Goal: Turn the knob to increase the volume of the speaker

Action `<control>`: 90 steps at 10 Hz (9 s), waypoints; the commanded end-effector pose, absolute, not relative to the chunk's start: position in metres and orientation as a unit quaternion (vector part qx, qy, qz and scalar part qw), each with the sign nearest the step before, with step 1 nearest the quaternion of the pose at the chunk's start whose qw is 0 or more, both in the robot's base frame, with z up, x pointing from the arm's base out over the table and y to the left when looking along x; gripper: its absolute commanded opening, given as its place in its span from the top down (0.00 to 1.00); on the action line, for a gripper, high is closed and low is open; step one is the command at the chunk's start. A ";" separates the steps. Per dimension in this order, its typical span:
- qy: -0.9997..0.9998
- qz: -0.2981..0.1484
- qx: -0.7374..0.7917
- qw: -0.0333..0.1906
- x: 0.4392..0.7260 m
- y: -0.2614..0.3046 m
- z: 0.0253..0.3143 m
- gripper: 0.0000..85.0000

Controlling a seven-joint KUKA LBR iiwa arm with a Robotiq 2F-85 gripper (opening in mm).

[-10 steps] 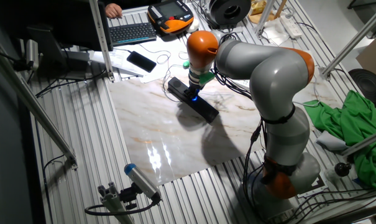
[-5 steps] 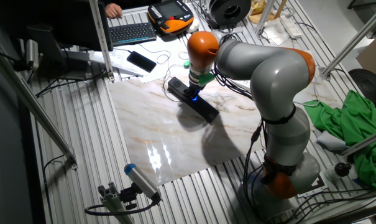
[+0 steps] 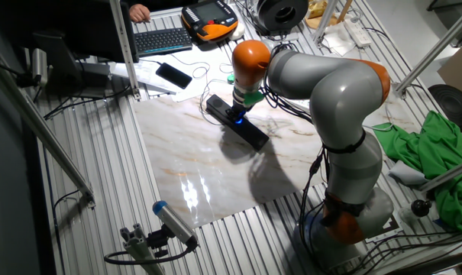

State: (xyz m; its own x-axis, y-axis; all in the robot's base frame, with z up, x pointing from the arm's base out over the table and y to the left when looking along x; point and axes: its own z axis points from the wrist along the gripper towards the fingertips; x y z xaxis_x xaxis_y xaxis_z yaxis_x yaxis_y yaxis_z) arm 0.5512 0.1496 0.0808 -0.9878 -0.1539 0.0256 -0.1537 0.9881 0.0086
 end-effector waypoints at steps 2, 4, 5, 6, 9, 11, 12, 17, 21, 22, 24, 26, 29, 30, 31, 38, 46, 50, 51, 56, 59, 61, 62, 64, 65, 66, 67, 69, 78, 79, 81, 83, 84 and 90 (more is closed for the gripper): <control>-0.998 0.002 0.058 0.013 0.551 0.150 0.081 0.80; -0.999 0.006 0.041 0.014 0.551 0.150 0.081 0.80; -0.999 0.006 0.035 0.014 0.551 0.150 0.081 0.80; -0.999 0.007 0.029 0.015 0.551 0.150 0.081 0.60; -1.000 0.005 0.005 0.017 0.551 0.150 0.081 0.60; -1.000 0.004 -0.009 0.017 0.550 0.150 0.081 0.60; -1.000 0.005 -0.015 0.017 0.550 0.150 0.081 0.80; -0.999 0.005 -0.041 0.017 0.550 0.150 0.080 0.80; -0.998 0.000 -0.063 0.013 0.549 0.151 0.080 0.80; -0.998 0.000 -0.066 0.011 0.549 0.151 0.080 0.80; -0.998 0.001 -0.069 0.008 0.548 0.151 0.080 0.80; -0.998 0.001 -0.060 0.009 0.548 0.152 0.080 0.80; -1.000 0.013 -0.015 0.015 0.548 0.153 0.082 0.80; -1.000 0.012 -0.004 0.018 0.548 0.153 0.082 0.80; -1.000 0.012 0.003 0.021 0.548 0.153 0.082 0.80; -0.997 0.011 0.076 0.021 0.549 0.153 0.082 0.60; -0.997 0.010 0.077 0.021 0.549 0.152 0.083 0.40; -0.997 0.015 0.075 0.021 0.548 0.157 0.101 0.40; -0.997 0.016 0.078 0.023 0.546 0.157 0.110 0.40; -0.997 -0.003 0.076 0.026 0.539 0.162 0.130 0.40; -0.996 0.007 0.088 0.014 0.539 0.162 0.133 0.40; -0.996 0.009 0.091 0.020 0.539 0.162 0.134 0.40; -0.995 0.008 0.092 0.027 0.539 0.161 0.134 0.40; -0.995 0.013 0.089 0.034 0.536 0.160 0.140 0.40; -0.995 0.016 0.087 0.042 0.536 0.159 0.143 0.40; -0.995 0.013 0.086 0.050 0.536 0.159 0.143 0.40; -0.995 0.013 0.085 0.052 0.536 0.159 0.143 0.40; -0.995 0.009 0.085 0.052 0.538 0.158 0.139 0.40; -0.994 0.013 0.090 0.053 0.536 0.157 0.141 0.40; -0.994 0.014 0.091 0.053 0.536 0.157 0.141 0.40; -0.994 0.014 0.091 0.054 0.536 0.157 0.141 0.40; -0.994 0.012 0.092 0.056 0.536 0.157 0.140 0.40; -0.994 0.011 0.093 0.055 0.535 0.156 0.138 0.40; -0.994 0.011 0.092 0.055 0.531 0.154 0.138 0.40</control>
